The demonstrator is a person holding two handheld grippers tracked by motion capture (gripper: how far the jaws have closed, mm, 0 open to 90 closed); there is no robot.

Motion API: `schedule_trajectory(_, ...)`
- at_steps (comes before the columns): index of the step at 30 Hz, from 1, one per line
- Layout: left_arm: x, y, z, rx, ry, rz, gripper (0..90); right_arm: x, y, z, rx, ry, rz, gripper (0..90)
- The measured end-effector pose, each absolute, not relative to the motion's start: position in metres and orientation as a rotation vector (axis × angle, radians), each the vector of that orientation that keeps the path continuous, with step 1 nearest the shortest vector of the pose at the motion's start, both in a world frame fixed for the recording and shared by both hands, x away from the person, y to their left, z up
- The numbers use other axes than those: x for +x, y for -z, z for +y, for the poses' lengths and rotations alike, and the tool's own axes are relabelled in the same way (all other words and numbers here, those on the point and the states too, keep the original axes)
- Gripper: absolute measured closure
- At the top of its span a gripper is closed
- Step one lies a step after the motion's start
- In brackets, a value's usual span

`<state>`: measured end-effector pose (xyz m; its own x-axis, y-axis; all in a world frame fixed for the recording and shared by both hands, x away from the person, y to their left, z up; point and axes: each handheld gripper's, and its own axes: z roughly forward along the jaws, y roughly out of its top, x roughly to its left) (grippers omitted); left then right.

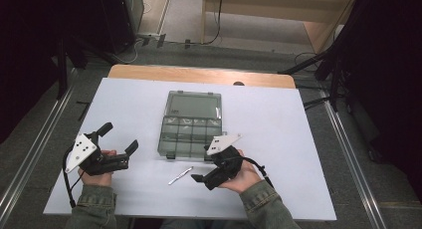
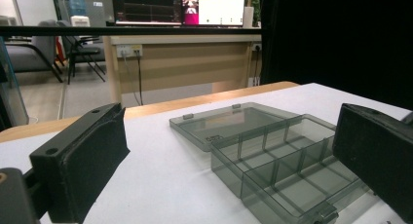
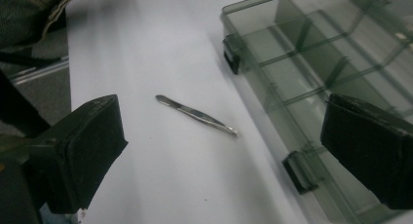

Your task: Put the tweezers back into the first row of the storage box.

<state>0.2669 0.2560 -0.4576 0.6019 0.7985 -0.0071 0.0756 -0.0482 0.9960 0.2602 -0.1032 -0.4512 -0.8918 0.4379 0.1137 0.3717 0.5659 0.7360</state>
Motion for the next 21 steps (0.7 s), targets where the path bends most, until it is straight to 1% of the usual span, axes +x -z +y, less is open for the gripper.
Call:
schedule_trajectory(6, 0.267, 0.458, 0.256, 1.524, -0.691, 0.766, 0.0, 0.263, 0.457, -0.083, 0.599, -1.118, 2.839, 5.0)
schedule_trajectory(14, 0.267, 0.458, 0.256, 1.521, -0.690, 0.764, 0.0, 0.270, 0.462, -0.061, 0.438, -1.005, 2.919, 13.8)
schedule_trajectory(16, 0.267, 0.458, 0.256, 1.520, -0.689, 0.766, 0.0, 0.270, 0.463, -0.059, 0.422, -0.996, 2.919, 14.3)
schedule_trajectory(19, 0.267, 0.458, 0.256, 1.518, -0.688, 0.765, 0.0, 0.273, 0.465, -0.049, 0.361, -0.934, 2.940, 18.1)
schedule_trajectory(20, 0.267, 0.458, 0.256, 1.516, -0.688, 0.764, 0.0, 0.273, 0.465, -0.049, 0.361, -0.934, 2.940, 18.1)
schedule_trajectory(21, 0.267, 0.458, 0.256, 1.517, -0.688, 0.763, 0.0, 0.275, 0.467, -0.045, 0.335, -0.908, 2.960, 21.7)
